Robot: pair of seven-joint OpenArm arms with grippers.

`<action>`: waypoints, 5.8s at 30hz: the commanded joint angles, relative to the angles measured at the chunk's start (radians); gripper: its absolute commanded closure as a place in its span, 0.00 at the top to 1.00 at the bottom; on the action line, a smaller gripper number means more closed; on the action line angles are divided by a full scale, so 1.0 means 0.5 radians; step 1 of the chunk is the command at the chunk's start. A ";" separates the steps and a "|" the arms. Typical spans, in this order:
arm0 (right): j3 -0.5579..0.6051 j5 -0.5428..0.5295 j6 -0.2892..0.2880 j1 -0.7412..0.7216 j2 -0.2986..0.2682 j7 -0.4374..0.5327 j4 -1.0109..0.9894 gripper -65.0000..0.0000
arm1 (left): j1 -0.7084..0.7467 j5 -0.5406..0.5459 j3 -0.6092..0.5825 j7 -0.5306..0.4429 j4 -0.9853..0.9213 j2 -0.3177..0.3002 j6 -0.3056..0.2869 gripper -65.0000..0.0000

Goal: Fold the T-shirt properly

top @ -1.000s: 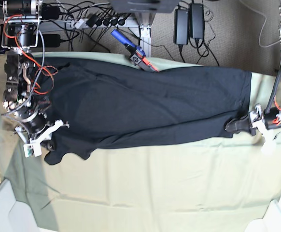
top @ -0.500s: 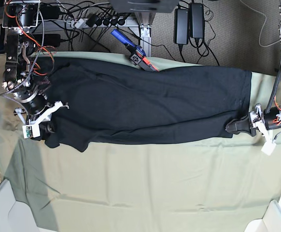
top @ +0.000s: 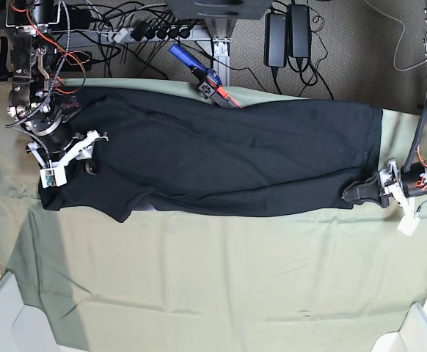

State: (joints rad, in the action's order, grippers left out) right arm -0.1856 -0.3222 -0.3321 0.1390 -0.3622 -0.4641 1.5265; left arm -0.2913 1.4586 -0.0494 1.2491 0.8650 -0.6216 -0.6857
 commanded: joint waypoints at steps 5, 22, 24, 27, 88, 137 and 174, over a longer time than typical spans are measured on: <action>-0.266 -0.191 -0.132 -0.016 0.045 -0.208 0.200 0.48 | -0.043 0.050 0.027 0.005 0.028 -0.107 -0.025 0.60; -0.050 -0.249 -0.134 -0.368 0.317 -0.134 0.320 0.00 | -0.043 0.050 0.027 0.139 0.367 -0.115 -0.025 0.60; 0.026 -0.100 -0.134 -0.481 0.383 -0.059 0.195 0.00 | -0.043 0.050 0.027 0.160 0.437 -0.115 -0.025 0.60; 0.156 0.076 -0.135 -0.668 0.449 -0.019 -0.024 0.00 | -0.043 0.050 0.027 0.172 0.509 -0.115 -0.025 0.60; 0.703 -0.075 -0.134 -0.228 0.455 -0.337 0.420 0.00 | 0.256 -0.105 0.026 0.082 0.140 -0.107 -0.025 0.60; 0.055 -0.390 -0.137 -0.244 0.362 -0.339 0.426 0.00 | -0.248 -0.806 0.016 -0.169 0.200 -0.204 -0.025 0.00; 0.052 -0.343 -0.137 -0.278 0.302 -0.323 0.459 0.00 | -0.254 -0.882 -0.780 0.081 1.152 0.365 0.143 0.00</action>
State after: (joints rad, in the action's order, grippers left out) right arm -0.1543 -0.4854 -0.3336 0.0170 -0.2024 -0.6514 1.7355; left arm -0.3935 0.9993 -0.4477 1.3083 1.4261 -0.4332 -0.6243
